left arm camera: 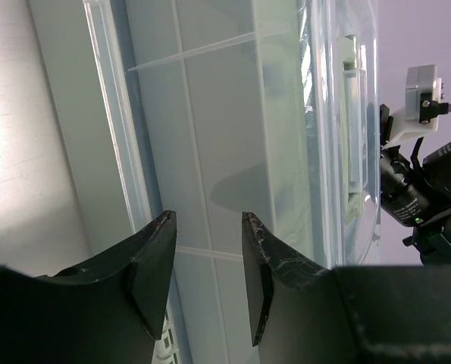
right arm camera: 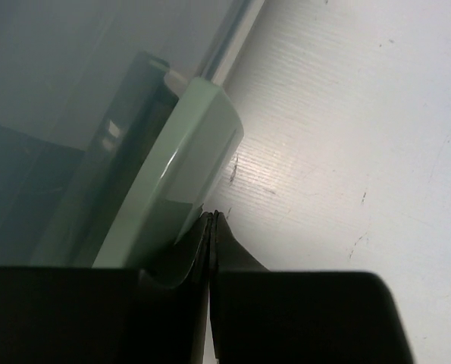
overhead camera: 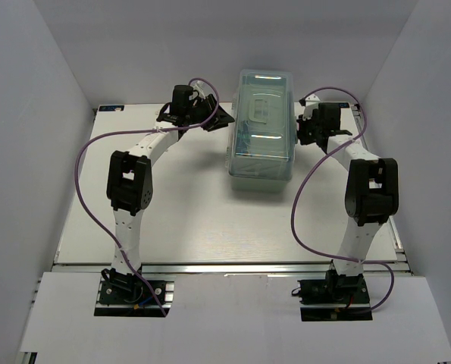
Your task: Sort the tools into containers
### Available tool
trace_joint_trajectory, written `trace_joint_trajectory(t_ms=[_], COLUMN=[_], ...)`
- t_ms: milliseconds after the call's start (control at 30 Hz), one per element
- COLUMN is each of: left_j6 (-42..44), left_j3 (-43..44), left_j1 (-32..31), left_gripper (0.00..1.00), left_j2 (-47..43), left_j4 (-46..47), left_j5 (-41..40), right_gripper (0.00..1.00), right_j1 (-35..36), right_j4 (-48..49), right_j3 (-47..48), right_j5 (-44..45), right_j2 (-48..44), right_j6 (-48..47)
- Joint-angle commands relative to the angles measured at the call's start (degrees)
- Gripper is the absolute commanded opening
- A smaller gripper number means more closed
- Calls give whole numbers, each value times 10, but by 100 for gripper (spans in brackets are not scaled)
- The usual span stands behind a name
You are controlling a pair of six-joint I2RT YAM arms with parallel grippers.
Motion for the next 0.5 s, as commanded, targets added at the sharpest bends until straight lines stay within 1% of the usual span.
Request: trace_joint_trajectory(t_ms=[0, 33, 67, 200, 267, 300, 467], left_j6=[-8, -8, -8, -8, -8, -8, -7], left_j3=[-7, -8, -8, -8, -9, -9, -10], left_j1=[-42, -42, -42, -42, -42, -42, -42], left_gripper=[50, 50, 50, 50, 50, 50, 50], left_j2=[-6, -6, -6, -6, -5, -6, -6], left_j4=[19, 19, 19, 20, 20, 22, 22], left_j5=[56, 55, 56, 56, 58, 58, 58], right_gripper=[2, 3, 7, 16, 22, 27, 35], right_j1=[14, 13, 12, 9, 9, 9, 9], right_j4=[60, 61, 60, 55, 51, 50, 44], right_j3=[2, 2, 2, 0, -3, -4, -9], right_j5=[-54, -55, -58, -76, -86, -89, -95], right_j2=[-29, -31, -34, -43, -48, -48, -56], right_j6=[19, 20, 23, 29, 30, 30, 29])
